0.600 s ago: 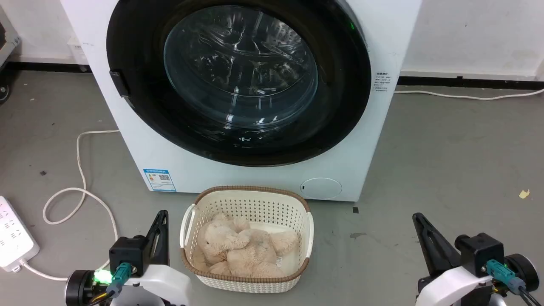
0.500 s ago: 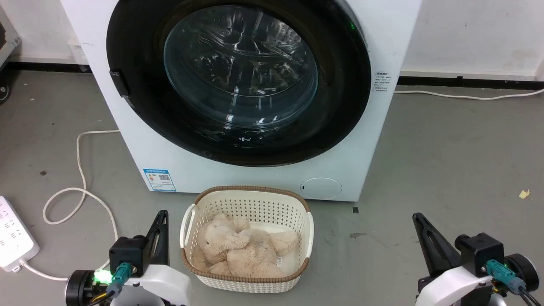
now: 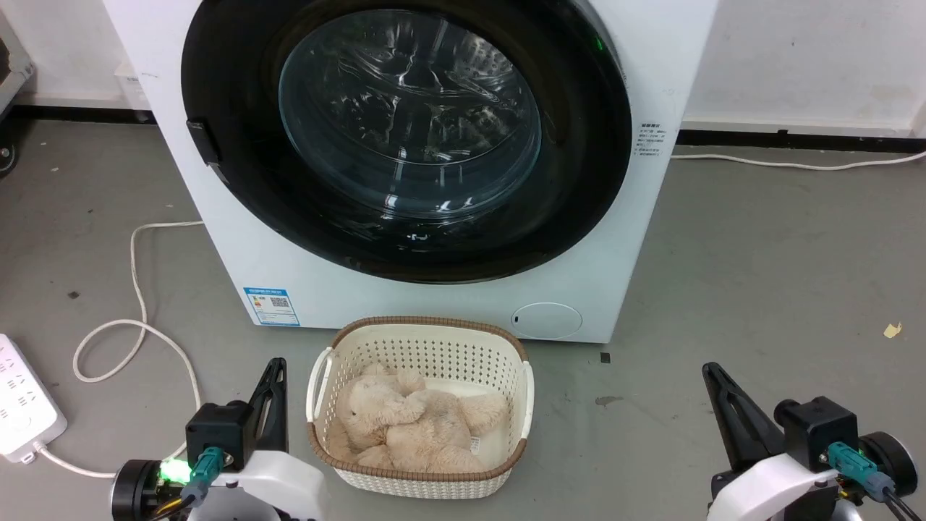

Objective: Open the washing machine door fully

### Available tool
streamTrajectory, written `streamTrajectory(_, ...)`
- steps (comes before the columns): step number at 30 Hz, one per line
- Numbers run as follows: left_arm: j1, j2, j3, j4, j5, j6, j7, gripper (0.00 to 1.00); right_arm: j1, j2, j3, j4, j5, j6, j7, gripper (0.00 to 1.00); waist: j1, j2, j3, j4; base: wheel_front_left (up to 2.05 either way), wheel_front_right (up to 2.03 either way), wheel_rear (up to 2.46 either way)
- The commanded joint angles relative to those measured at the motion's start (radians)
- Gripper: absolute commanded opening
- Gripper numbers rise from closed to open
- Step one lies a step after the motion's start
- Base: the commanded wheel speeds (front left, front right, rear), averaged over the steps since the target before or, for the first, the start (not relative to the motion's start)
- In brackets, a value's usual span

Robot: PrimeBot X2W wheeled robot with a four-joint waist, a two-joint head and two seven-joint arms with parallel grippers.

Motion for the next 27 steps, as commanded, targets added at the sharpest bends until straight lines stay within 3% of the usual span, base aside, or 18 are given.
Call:
streamTrajectory(1, 0.004, 0.000, 0.001, -0.004, 0.003, 0.003, 0.000, 0.00, -0.012, 0.005, 0.000, 0.001, -0.005, -0.002, 0.000, 0.00, 0.0000, 0.0000, 0.000, 0.000, 0.00, 0.00, 0.00)
streamTrajectory(11, 0.004, 0.000, 0.001, -0.004, 0.003, 0.003, 0.000, 0.00, -0.012, 0.005, 0.000, 0.001, -0.005, -0.002, 0.000, 0.00, 0.0000, 0.0000, 0.000, 0.000, 0.00, 0.00, 0.00)
streamTrajectory(12, 0.000, 0.000, 0.000, 0.000, 0.000, 0.000, 0.000, 1.00, 0.000, 0.000, 0.000, 0.000, 0.000, 0.000, 0.000, 1.00, 0.0000, 0.0000, 0.000, 0.000, 0.00, 0.00, 0.00)
streamTrajectory(27, -0.005, 0.000, -0.019, -0.001, 0.001, 0.006, -0.024, 1.00, -0.003, 0.000, -0.001, 0.003, 0.025, 0.000, -0.024, 1.00, 0.0000, 0.0000, 0.010, 0.002, 0.00, 0.00, 0.00)
